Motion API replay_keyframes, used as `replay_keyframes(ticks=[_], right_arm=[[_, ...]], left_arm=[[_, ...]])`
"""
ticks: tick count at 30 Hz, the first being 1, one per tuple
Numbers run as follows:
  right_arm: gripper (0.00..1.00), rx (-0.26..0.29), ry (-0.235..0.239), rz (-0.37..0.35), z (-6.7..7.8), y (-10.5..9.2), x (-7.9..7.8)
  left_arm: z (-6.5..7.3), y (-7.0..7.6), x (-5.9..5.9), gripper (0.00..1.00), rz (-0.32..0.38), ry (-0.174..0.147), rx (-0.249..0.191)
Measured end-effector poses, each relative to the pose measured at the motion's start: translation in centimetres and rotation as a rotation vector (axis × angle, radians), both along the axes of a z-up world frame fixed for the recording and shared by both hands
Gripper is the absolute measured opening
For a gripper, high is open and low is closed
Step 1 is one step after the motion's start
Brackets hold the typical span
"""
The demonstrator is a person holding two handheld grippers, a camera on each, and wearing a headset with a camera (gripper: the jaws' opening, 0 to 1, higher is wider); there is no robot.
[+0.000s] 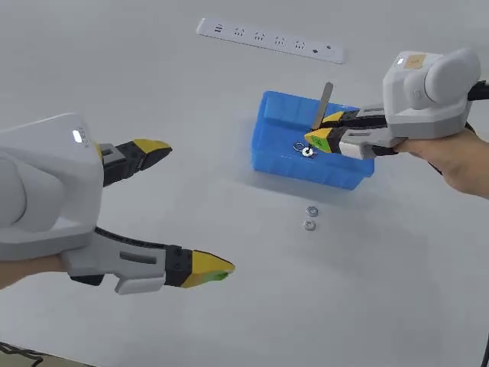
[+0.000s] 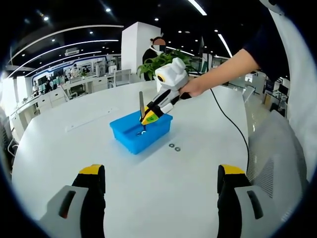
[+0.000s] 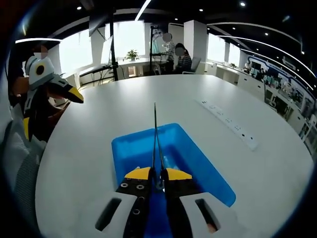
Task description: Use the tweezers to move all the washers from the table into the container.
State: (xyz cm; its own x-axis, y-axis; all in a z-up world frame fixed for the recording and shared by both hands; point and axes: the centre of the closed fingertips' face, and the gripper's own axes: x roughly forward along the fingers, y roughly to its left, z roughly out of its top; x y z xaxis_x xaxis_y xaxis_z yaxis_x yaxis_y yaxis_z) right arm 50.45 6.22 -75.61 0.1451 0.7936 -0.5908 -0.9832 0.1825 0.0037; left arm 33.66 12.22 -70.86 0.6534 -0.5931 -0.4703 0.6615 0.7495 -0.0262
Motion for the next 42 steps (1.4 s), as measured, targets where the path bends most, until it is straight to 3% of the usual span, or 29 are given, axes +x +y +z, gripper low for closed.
replay_keyframes(ticks=[11, 12, 13, 16, 22, 26, 30, 31, 34, 36, 37, 40, 42], right_arm=[[0.07, -0.011, -0.041, 0.011, 0.8, -0.2, -0.3], [0.07, -0.012, -0.044, 0.012, 0.9, -0.2, -0.3], [0.07, -0.012, -0.047, 0.014, 1.0, -0.2, -0.3], [0.07, -0.008, -0.05, 0.016, 1.4, -0.3, -0.3], [0.07, -0.007, -0.053, 0.022, 1.6, -0.4, -0.3], [0.07, -0.014, -0.058, 0.035, 1.6, -0.4, -0.5], [0.08, -0.021, -0.066, 0.068, 1.9, -0.1, -1.0], [0.08, -0.021, -0.066, 0.074, 2.0, 0.0, -1.1], [0.08, -0.019, -0.07, 0.084, 2.2, 0.2, -1.2], [0.08, -0.014, -0.072, 0.09, 2.5, 0.4, -1.3], [0.08, -0.013, -0.071, 0.092, 2.5, 0.4, -1.3], [0.08, -0.006, -0.071, 0.103, 2.7, 0.7, -1.5], [0.08, -0.006, -0.072, 0.11, 2.8, 0.7, -1.6]], left_arm=[[-0.1, 0.1, 0.2, 0.99, -0.002, 0.001, 0.005], [0.0, 0.1, 0.4, 0.99, 0.001, 0.0, -0.003], [0.4, -0.1, 0.8, 0.99, 0.021, -0.005, -0.043], [1.0, -0.2, 1.7, 0.98, 0.017, -0.023, -0.059], [3.1, -0.8, 4.9, 0.92, -0.013, -0.077, -0.086], [4.5, -1.3, 7.8, 0.8, -0.038, -0.116, -0.068], [6.0, -2.7, 10.4, 0.78, -0.063, -0.157, -0.106], [5.8, -3.0, 11.6, 0.77, -0.079, -0.173, -0.1], [6.1, -3.7, 13.1, 0.69, -0.119, -0.201, -0.074], [6.8, -4.5, 14.3, 0.52, -0.119, -0.203, -0.094], [7.1, -5.1, 14.6, 0.47, -0.151, -0.189, -0.14], [6.9, -5.8, 15.3, 0.48, -0.201, -0.206, -0.098], [6.3, -6.3, 15.4, 0.47, -0.237, -0.193, -0.071]])
